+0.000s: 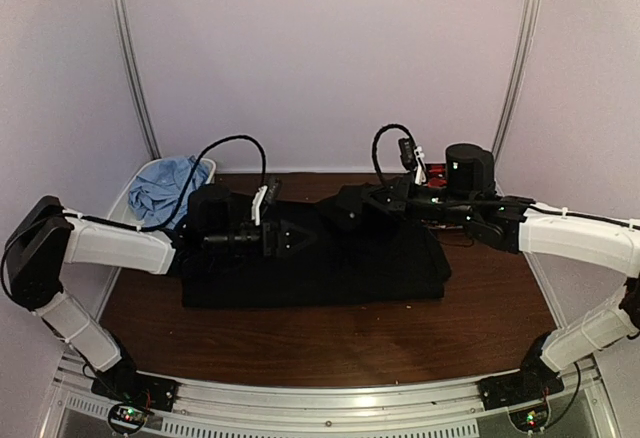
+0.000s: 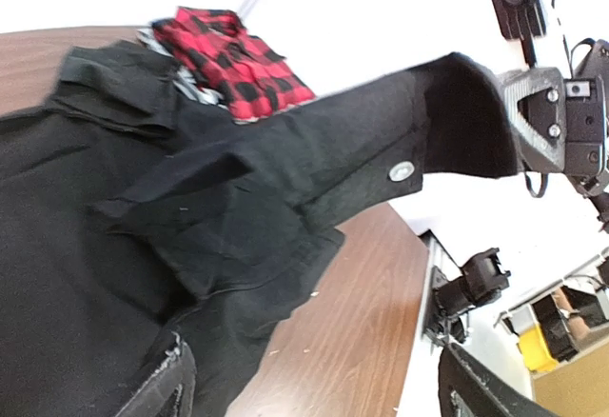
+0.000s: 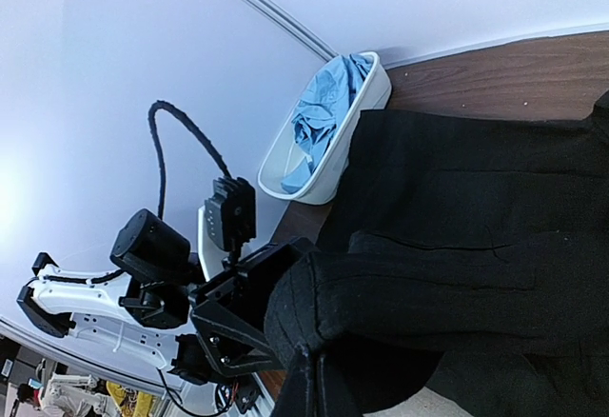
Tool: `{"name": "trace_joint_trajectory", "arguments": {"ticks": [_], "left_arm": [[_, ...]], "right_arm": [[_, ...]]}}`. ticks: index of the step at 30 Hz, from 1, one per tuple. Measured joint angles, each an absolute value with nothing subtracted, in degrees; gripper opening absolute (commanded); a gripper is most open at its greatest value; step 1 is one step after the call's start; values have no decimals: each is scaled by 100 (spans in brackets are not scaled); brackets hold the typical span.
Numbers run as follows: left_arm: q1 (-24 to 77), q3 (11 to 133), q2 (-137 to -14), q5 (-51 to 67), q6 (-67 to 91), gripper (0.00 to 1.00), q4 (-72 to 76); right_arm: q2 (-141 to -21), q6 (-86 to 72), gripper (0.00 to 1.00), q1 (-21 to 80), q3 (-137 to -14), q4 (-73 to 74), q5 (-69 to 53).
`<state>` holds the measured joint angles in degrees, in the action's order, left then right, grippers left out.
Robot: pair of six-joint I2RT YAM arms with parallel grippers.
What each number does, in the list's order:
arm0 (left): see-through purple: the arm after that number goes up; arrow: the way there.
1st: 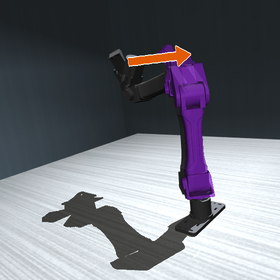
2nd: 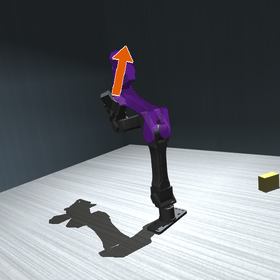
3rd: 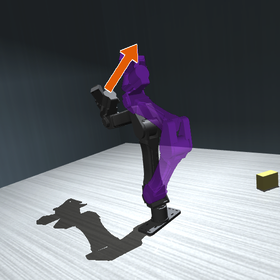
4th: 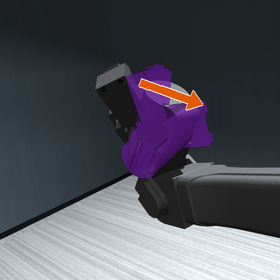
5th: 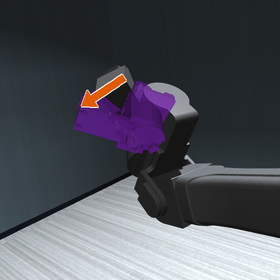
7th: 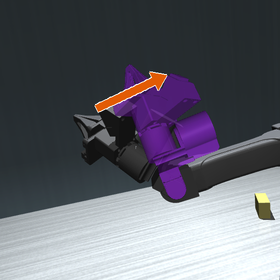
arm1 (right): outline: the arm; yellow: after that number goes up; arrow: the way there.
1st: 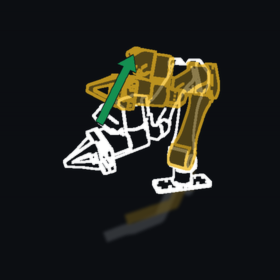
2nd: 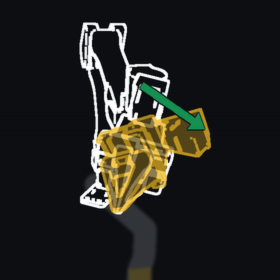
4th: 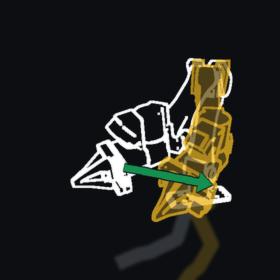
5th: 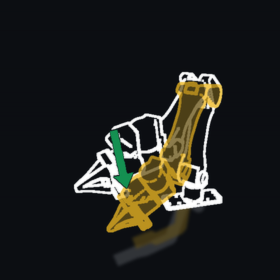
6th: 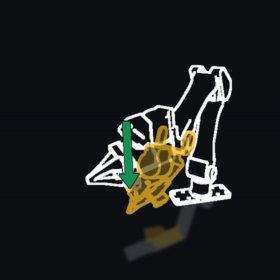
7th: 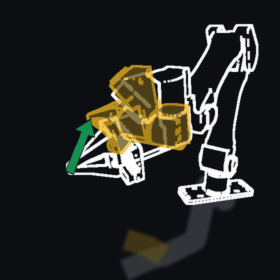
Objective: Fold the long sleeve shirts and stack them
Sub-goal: Fold the flattened shirt at the center of the board.
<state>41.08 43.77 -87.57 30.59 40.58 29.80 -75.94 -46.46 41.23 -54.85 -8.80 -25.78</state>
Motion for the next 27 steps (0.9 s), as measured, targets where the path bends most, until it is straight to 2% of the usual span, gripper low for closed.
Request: {"name": "trace_joint_trajectory", "arguments": {"ticks": [4, 13, 18, 22, 27], "left_arm": [[4230, 4447, -9251, 3310, 4364, 83, 3673], [4287, 4853, -10350, 3721, 5068, 80, 5155], [4351, 5223, -10812, 3828, 5290, 73, 5621], [4362, 5500, -11080, 3879, 5437, 61, 5905], [4362, 5693, -11306, 3913, 5623, 36, 6180]], "right_arm": [[-7605, -4683, 0, 4187, -5476, -985, -2589], [-7605, -4685, 0, 4241, -5468, -1057, -2609], [-7605, -4681, 0, 4246, -5426, -1055, -2613], [-7605, -4672, 0, 4248, -5393, -1048, -2613], [-7605, -4654, 0, 4248, -5393, -1044, -2611]]}}
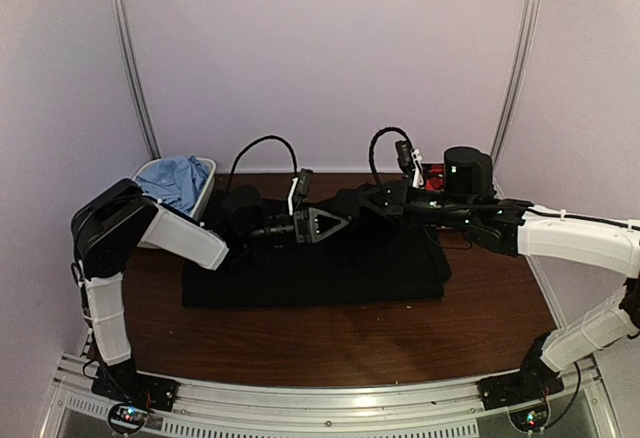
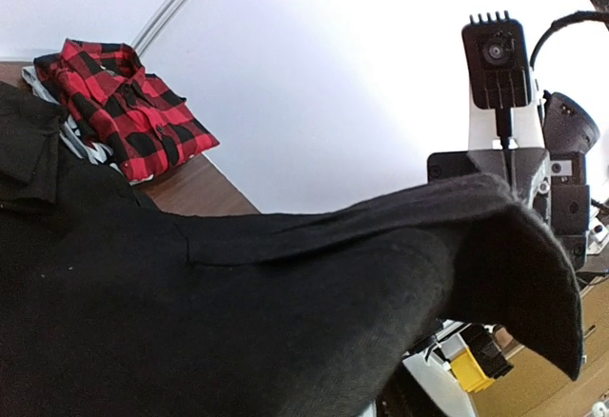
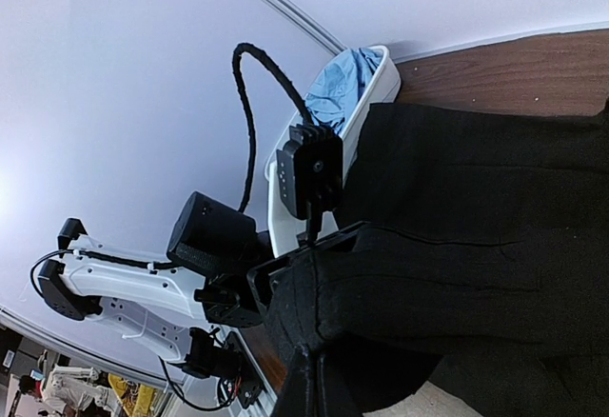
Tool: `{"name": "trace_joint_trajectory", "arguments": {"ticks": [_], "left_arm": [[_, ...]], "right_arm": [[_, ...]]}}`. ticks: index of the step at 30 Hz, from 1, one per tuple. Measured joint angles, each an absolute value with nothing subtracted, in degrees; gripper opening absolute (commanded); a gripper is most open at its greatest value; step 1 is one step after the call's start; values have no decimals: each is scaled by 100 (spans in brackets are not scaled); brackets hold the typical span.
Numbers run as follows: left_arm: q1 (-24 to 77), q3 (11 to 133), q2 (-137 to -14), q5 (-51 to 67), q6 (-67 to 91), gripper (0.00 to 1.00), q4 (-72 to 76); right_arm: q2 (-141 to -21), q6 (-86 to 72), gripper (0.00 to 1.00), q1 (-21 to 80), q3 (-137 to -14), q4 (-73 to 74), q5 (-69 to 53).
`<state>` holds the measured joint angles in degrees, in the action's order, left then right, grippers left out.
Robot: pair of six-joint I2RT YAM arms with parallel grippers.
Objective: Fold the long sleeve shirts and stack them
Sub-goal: Fold the flattened shirt at the center of the board.
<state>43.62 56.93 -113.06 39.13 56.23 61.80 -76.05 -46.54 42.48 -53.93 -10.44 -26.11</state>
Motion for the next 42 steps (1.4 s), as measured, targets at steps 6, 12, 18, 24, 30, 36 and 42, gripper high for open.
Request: {"name": "trace_joint_trajectory", "arguments": {"ticks": [6, 12, 18, 24, 30, 36, 42], "left_arm": [[4362, 5649, -11334, 3992, 5769, 0, 6434], [4344, 5349, -10993, 4130, 5596, 0, 5959], [4259, 5756, -10047, 4176, 4296, 0, 3168], [3944, 6759, -9824, 4180, 3000, 0, 301], [3605, 6884, -9800, 4117, 2147, 0, -1758], [3450, 6410, -9419, 4027, 1710, 0, -2624], [3107, 5839, -9118, 3894, 1562, 3, -2932]], "right_arm": [[-7603, -4547, 0, 4248, -5393, -952, -2528], [-7483, -4353, 0, 4248, -5179, -792, -2287], [-7183, -4200, 16, 4254, -4580, -607, -2082], [-6722, -4169, 28, 4285, -3999, -272, -1879], [-6458, -4106, 28, 4285, -3894, 62, -1485], [-6700, -4016, 27, 4285, -3894, 97, -1334], [-7124, -3997, 27, 4285, -3894, 95, -1343]]}}
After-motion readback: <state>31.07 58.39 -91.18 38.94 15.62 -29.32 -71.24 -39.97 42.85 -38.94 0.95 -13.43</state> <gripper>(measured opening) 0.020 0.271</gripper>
